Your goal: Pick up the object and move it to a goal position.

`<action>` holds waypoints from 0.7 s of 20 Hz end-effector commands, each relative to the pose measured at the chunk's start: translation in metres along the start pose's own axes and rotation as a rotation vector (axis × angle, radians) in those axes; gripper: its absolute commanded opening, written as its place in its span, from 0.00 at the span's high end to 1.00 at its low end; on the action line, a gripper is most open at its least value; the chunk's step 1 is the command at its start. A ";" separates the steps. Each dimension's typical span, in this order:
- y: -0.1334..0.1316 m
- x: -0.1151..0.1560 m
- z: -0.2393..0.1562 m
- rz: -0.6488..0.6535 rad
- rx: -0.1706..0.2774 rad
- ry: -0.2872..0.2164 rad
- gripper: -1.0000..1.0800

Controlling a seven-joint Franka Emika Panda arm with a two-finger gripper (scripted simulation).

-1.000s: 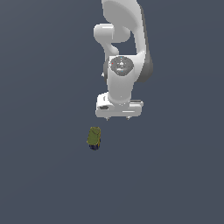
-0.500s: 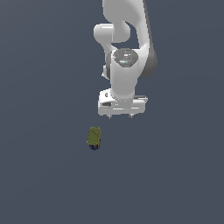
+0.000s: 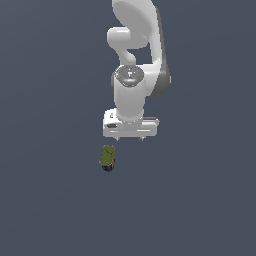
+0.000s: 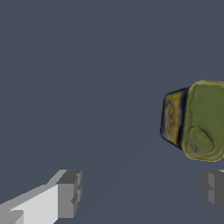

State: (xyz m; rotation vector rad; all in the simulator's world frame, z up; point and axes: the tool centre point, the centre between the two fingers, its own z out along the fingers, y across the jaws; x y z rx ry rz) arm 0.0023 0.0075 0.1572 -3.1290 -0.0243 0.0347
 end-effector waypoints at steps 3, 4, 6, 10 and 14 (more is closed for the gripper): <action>0.037 0.016 0.017 0.040 -0.002 0.009 0.04; 0.046 0.019 0.021 0.050 -0.003 0.011 0.04; 0.062 0.024 0.029 0.066 -0.005 0.014 0.04; 0.086 0.031 0.040 0.089 -0.009 0.020 0.04; 0.098 0.034 0.046 0.100 -0.011 0.022 0.04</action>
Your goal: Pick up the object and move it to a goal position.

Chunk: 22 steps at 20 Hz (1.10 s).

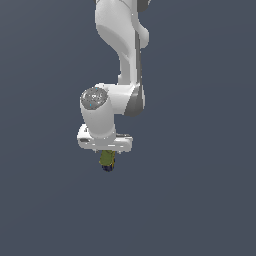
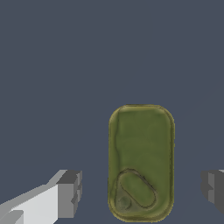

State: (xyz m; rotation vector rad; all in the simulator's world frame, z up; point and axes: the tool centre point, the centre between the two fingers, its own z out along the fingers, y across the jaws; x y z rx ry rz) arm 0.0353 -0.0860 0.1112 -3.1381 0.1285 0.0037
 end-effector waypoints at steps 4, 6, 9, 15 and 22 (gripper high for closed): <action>0.004 0.001 0.002 0.004 -0.001 0.001 0.04; 0.004 0.001 0.006 0.004 -0.001 0.001 0.04; 0.004 0.001 0.017 0.004 -0.001 0.001 0.04; 0.005 0.001 0.047 0.004 -0.001 0.002 0.04; 0.005 0.002 0.053 0.004 -0.001 0.002 1.00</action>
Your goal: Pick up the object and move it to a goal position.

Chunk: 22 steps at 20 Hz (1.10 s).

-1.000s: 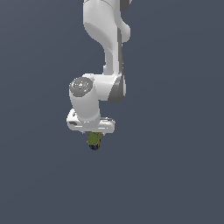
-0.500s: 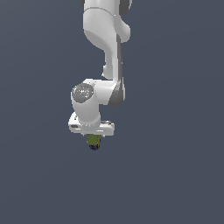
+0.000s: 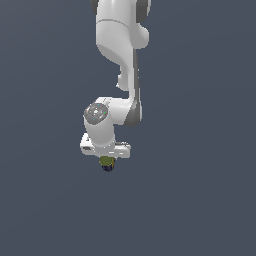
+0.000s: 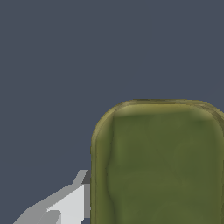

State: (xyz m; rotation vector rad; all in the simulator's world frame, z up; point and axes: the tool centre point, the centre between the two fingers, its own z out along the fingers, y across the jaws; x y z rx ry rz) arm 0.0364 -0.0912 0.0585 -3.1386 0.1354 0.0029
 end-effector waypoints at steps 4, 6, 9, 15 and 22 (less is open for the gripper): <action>0.000 0.001 0.000 0.000 0.000 0.002 1.00; 0.000 0.001 0.000 0.000 0.000 0.002 1.00; 0.000 0.000 0.000 0.000 0.000 0.000 1.00; -0.004 -0.002 -0.009 0.000 0.000 0.000 1.00; -0.019 -0.011 -0.044 0.000 0.000 0.000 1.00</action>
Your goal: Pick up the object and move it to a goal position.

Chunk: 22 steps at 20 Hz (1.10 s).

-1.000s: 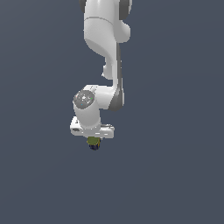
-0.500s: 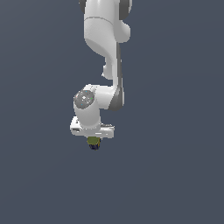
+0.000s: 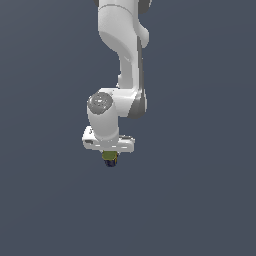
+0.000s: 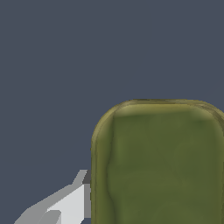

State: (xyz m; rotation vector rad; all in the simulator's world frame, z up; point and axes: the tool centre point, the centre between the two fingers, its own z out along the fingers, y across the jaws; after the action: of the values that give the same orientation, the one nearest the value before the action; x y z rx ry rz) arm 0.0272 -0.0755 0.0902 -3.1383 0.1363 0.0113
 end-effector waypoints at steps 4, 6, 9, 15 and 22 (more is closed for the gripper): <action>-0.019 -0.009 -0.045 -0.001 0.000 0.006 1.00; -0.027 -0.014 -0.065 -0.001 0.000 0.006 1.00; -0.042 -0.023 -0.098 -0.001 0.000 0.006 1.00; -0.068 -0.037 -0.159 0.000 -0.001 0.007 1.00; -0.090 -0.047 -0.209 0.000 -0.001 0.007 1.00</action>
State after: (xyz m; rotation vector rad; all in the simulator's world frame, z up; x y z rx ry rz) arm -0.0091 0.0138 0.2879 -3.1400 0.1343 0.0046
